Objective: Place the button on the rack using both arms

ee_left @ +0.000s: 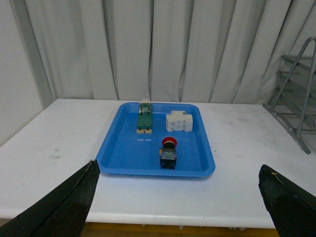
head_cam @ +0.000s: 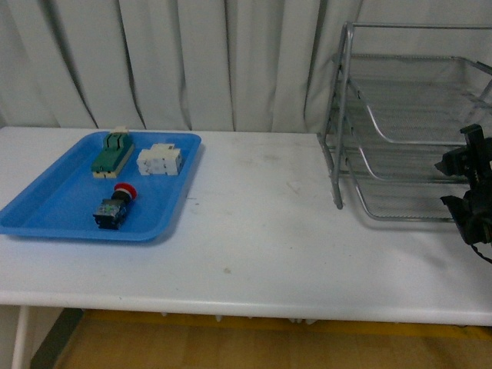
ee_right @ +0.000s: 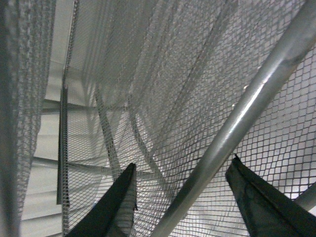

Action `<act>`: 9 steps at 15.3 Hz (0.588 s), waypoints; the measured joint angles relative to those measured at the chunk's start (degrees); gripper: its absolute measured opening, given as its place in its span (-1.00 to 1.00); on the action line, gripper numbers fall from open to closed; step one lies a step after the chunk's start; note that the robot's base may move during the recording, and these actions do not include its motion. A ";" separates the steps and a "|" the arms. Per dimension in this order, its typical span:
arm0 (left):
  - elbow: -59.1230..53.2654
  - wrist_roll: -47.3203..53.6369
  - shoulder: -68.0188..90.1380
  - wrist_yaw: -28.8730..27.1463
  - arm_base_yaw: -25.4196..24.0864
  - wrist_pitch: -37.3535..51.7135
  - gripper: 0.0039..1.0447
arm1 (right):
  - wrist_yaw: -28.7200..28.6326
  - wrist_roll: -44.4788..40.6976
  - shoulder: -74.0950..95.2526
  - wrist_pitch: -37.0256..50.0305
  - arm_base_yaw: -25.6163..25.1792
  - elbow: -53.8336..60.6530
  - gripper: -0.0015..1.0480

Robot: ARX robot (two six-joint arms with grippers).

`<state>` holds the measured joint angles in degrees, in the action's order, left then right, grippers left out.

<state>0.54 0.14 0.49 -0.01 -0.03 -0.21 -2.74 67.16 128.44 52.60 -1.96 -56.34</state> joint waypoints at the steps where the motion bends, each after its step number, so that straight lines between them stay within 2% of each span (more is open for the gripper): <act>1: 0.00 0.00 0.00 0.00 0.00 0.00 0.88 | 0.17 -0.15 0.48 -0.31 0.00 -0.26 -0.06; 2: 0.00 0.00 0.00 0.00 0.00 0.00 0.88 | 0.17 -0.13 0.79 0.42 -0.02 -0.26 -0.30; 5: 0.00 0.00 0.00 0.00 0.00 0.00 0.88 | -0.02 2.38 0.63 5.05 0.00 2.19 -0.76; 7: 0.00 0.00 0.00 0.02 0.00 0.00 0.88 | -0.31 11.54 -2.16 11.96 0.35 11.04 -0.90; 9: 0.00 0.00 0.00 0.00 0.00 0.00 0.88 | 1.40 14.53 -6.05 18.75 2.32 22.27 -0.92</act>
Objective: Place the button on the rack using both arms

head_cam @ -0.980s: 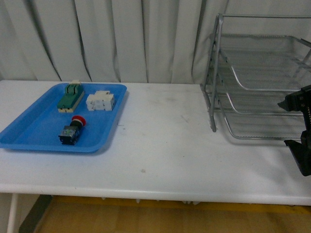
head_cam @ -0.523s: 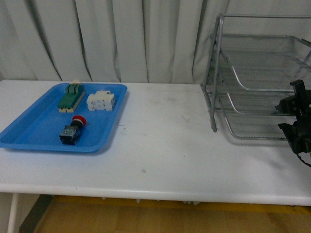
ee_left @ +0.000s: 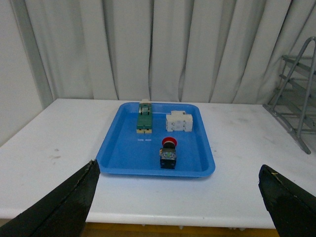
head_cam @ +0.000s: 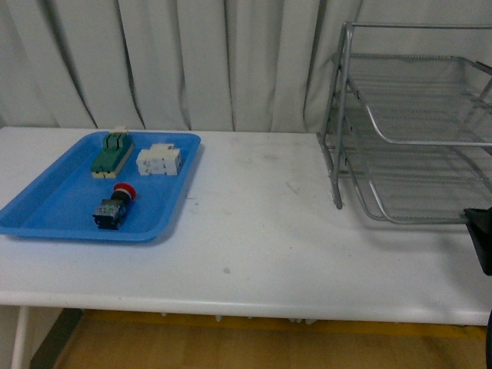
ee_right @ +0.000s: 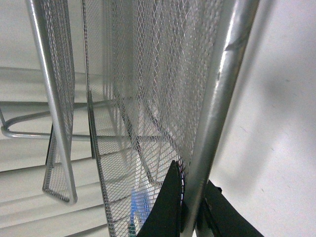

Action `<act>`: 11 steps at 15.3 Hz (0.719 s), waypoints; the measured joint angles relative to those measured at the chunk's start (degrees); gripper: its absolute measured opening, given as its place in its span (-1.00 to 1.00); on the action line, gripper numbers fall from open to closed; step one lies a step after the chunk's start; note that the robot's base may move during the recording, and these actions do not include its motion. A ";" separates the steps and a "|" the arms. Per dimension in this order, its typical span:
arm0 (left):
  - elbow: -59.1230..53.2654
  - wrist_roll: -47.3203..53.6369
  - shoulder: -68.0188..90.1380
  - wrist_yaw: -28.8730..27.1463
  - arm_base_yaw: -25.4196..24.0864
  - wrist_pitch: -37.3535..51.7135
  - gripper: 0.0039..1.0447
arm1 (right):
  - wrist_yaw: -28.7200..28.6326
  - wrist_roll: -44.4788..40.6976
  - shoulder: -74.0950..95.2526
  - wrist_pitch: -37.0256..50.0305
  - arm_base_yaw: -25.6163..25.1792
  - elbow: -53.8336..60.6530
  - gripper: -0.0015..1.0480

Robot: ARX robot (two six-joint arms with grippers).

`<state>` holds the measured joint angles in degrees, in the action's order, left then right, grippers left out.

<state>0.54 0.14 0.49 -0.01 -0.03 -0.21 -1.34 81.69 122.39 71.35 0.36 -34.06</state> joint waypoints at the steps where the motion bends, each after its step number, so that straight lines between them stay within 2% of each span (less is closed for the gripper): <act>1: 0.00 0.00 0.00 0.00 0.00 0.00 0.88 | 1.09 0.66 -1.73 1.77 0.92 4.02 -0.92; 4: 0.00 0.00 0.00 0.00 0.00 0.00 0.88 | 2.14 1.25 -5.18 2.29 1.99 9.38 -0.92; 7: 0.00 0.00 0.00 0.00 0.00 0.00 0.88 | 1.31 -3.58 -8.72 -0.13 3.08 10.95 -0.29; 8: 0.00 0.00 0.00 0.00 0.00 0.00 0.88 | 1.90 -6.16 -14.84 -4.74 3.15 14.10 0.09; 9: 0.00 0.00 0.00 0.02 0.00 0.00 0.88 | 2.27 -8.31 -20.85 -9.99 3.08 17.51 0.34; 10: 0.00 0.00 0.00 0.02 0.00 0.00 0.88 | 4.94 -12.24 -29.83 -19.39 4.33 20.87 0.58; 11: 0.00 0.00 0.00 0.00 0.00 0.00 0.88 | 7.98 -18.32 -40.46 -26.14 7.13 23.43 0.80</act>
<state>0.54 0.14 0.49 -0.01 -0.03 -0.21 6.63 63.37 81.93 45.21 7.49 -10.63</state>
